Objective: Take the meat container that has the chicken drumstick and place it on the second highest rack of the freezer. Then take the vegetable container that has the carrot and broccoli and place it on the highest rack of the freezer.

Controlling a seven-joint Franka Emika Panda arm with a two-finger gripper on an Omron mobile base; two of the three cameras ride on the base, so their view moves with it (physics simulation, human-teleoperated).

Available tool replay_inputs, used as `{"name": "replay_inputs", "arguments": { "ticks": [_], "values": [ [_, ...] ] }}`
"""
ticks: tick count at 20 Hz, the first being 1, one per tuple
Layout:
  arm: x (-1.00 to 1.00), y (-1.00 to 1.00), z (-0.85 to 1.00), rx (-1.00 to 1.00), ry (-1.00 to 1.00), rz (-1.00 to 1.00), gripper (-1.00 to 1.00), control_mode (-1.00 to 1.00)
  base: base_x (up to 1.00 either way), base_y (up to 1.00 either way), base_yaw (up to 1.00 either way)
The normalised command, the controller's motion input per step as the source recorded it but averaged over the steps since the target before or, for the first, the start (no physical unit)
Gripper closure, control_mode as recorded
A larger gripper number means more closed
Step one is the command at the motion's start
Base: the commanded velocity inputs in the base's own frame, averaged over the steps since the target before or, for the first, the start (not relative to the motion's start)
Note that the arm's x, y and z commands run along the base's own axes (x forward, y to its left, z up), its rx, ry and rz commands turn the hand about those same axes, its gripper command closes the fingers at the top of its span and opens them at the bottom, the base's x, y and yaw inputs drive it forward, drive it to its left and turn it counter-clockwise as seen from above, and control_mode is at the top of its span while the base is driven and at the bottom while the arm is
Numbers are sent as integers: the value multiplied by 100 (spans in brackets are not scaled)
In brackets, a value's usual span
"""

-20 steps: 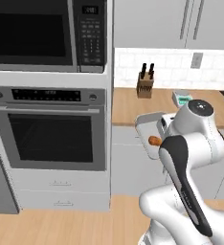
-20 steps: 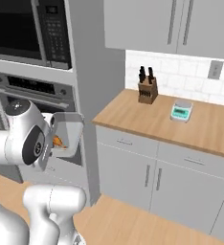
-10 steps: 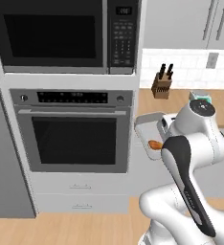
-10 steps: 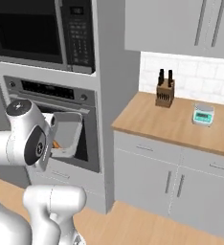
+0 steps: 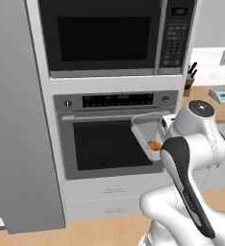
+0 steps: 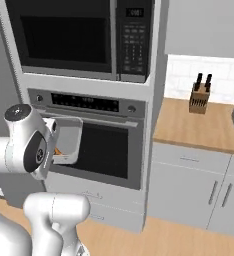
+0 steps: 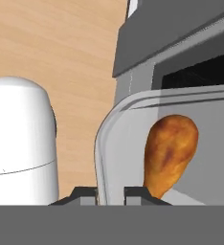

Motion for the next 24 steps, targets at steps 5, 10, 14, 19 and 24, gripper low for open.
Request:
{"name": "replay_inputs", "arguments": {
  "ticks": [5,10,14,19,24],
  "values": [
    [0,0,0,0,0,0,100,100,0,100,-19],
    [0,0,0,0,0,0,100,100,-12,100,-12],
    [0,0,0,0,0,0,100,100,-8,100,-8],
    [0,0,0,0,0,0,100,100,0,100,-6],
    [0,0,0,0,0,0,100,100,0,98,-4]
  ]
}}
